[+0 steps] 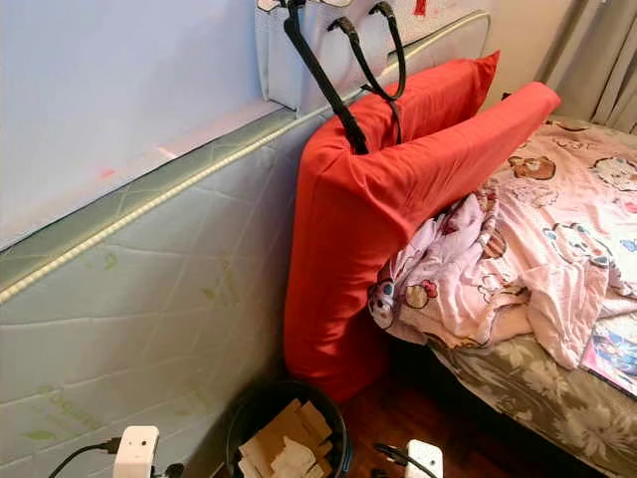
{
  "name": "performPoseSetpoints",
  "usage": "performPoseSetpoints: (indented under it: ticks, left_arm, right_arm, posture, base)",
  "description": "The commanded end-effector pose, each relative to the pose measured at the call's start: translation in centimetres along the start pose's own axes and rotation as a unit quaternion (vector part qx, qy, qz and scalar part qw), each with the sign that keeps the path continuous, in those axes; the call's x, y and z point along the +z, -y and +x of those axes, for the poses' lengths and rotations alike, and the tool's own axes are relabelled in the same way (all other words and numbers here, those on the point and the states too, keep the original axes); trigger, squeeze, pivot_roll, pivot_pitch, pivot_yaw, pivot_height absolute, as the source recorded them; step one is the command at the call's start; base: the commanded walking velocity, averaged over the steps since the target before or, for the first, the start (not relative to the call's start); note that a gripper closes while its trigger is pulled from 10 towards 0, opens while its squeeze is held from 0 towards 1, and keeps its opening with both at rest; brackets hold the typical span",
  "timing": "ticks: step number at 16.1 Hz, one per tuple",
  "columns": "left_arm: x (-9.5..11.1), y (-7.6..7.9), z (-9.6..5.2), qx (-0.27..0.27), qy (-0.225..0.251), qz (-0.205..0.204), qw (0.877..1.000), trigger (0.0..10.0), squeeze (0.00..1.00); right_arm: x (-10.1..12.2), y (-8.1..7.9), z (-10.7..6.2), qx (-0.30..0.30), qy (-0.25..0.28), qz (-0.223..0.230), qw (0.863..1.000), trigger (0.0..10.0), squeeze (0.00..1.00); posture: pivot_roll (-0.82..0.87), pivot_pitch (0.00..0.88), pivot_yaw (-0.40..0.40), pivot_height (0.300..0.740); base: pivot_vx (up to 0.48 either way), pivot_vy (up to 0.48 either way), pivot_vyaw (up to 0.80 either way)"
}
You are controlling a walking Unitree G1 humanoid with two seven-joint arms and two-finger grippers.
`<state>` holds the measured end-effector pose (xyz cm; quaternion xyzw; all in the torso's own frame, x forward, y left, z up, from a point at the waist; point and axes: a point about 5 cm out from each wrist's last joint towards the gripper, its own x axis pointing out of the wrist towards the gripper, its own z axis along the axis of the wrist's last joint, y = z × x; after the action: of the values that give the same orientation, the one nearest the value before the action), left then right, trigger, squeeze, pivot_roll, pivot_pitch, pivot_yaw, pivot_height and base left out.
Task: Clean up the room
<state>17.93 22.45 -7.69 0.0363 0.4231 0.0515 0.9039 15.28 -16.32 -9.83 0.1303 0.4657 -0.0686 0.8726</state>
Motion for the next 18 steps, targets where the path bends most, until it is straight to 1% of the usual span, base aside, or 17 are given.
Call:
performPoseSetpoints:
  ticks: [1,2,4,6,9,14,18]
  left_arm:
    - [0.3,0.4,0.2,-0.021,-0.013,-0.013,1.0,10.0,0.0]
    - [0.3,0.4,0.2,-0.021,-0.013,-0.011,1.0,10.0,0.0]
    - [0.2,0.4,0.2,-0.02,-0.013,-0.01,1.0,10.0,0.0]
    - [0.2,0.4,0.2,-0.019,-0.013,-0.01,1.0,10.0,0.0]
    - [0.1,0.4,0.1,-0.02,-0.014,-0.012,1.0,10.0,0.0]
    - [0.0,0.4,0.1,-0.018,-0.014,-0.016,1.0,10.0,0.0]
    - [0.1,0.5,0.2,-0.017,-0.014,-0.018,1.0,10.0,0.0]
  right_arm:
    - [4.3,-1.7,0.8,0.029,0.041,-0.079,0.996,10.0,0.0]
    - [4.3,-1.5,0.8,0.028,0.041,-0.079,0.996,10.0,0.0]
    - [4.3,-0.9,0.8,0.023,0.036,-0.08,0.996,10.0,0.0]
    - [4.2,-0.8,0.8,0.021,0.032,-0.075,0.996,10.0,0.0]
    - [4.1,-0.8,0.8,0.022,0.029,-0.087,0.996,10.0,0.0]
    - [3.9,-1.0,0.7,0.024,0.029,-0.089,0.995,10.0,0.0]
    - [3.9,-0.3,0.7,0.02,0.026,-0.09,0.995,10.0,0.0]
  posture:
    - [0.11,0.0,-0.112,0.74]
    - [0.11,0.0,-0.11,0.74]
    - [0.11,0.0,-0.11,0.74]
    - [0.11,0.0,-0.11,0.74]
    - [0.12,0.0,-0.115,0.74]
    - [0.12,0.0,-0.118,0.74]
    - [0.12,0.0,-0.122,0.74]
  base:
    - [0.0,0.0,0.0]
    - [0.0,0.0,0.0]
    - [0.0,-0.388,0.0]
    - [0.0,-0.386,-0.76]
    - [0.0,-0.385,-0.73]
    - [0.0,-0.388,0.0]
    - [0.0,-0.386,0.0]
